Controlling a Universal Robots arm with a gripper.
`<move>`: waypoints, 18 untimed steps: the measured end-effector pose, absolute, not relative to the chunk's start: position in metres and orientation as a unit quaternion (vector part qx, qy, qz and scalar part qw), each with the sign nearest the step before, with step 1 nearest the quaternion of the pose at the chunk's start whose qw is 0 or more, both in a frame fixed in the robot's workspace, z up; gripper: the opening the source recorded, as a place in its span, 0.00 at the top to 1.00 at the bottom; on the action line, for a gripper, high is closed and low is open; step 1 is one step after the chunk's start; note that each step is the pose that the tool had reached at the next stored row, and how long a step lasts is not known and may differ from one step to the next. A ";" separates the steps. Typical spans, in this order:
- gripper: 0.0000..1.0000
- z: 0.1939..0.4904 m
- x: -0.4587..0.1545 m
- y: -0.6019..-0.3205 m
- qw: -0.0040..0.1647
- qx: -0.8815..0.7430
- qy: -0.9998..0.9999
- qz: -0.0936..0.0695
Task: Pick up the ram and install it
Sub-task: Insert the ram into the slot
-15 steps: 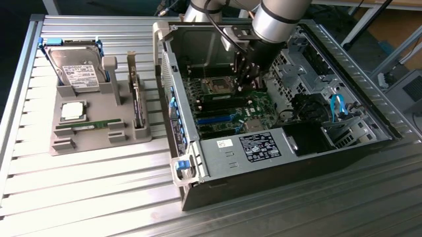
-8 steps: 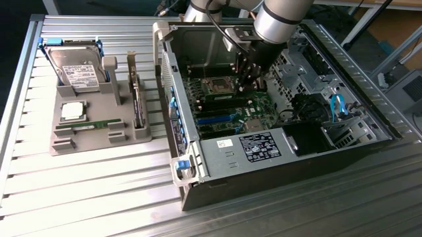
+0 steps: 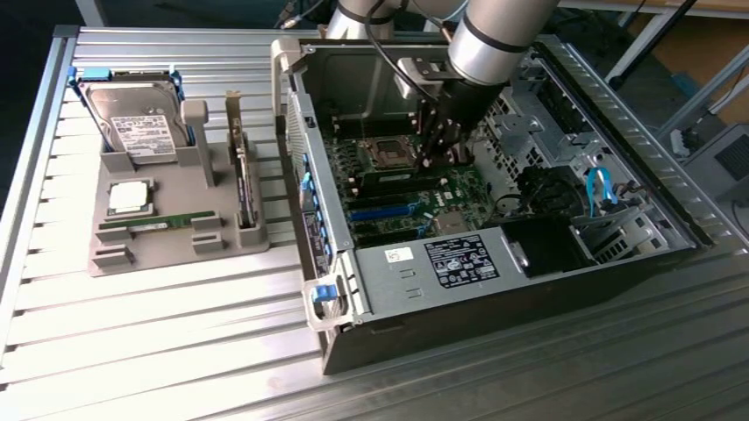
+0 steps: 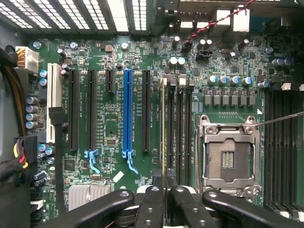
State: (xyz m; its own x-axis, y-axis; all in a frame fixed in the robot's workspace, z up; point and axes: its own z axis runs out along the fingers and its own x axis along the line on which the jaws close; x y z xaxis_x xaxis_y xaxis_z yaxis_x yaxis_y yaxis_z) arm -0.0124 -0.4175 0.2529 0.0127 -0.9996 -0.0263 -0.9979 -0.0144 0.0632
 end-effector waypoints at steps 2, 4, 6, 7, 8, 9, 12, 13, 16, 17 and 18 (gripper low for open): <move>0.88 0.251 -0.012 -0.417 0.013 0.711 -0.702 -0.032; 0.88 0.250 -0.012 -0.417 0.013 0.711 -0.702 -0.031; 0.88 0.249 -0.012 -0.417 0.013 0.711 -0.702 -0.032; 0.88 0.248 -0.012 -0.417 0.013 0.711 -0.702 -0.032; 0.88 0.248 -0.012 -0.417 0.013 0.711 -0.702 -0.032; 0.88 0.247 -0.012 -0.417 0.013 0.711 -0.702 -0.032; 0.88 0.246 -0.012 -0.418 0.013 0.711 -0.702 -0.031; 0.88 0.246 -0.012 -0.417 0.013 0.711 -0.702 -0.031; 0.88 0.246 -0.012 -0.417 0.013 0.711 -0.702 -0.032; 0.88 0.246 -0.011 -0.417 0.013 0.712 -0.702 -0.032; 0.88 0.246 -0.010 -0.417 0.013 0.711 -0.702 -0.032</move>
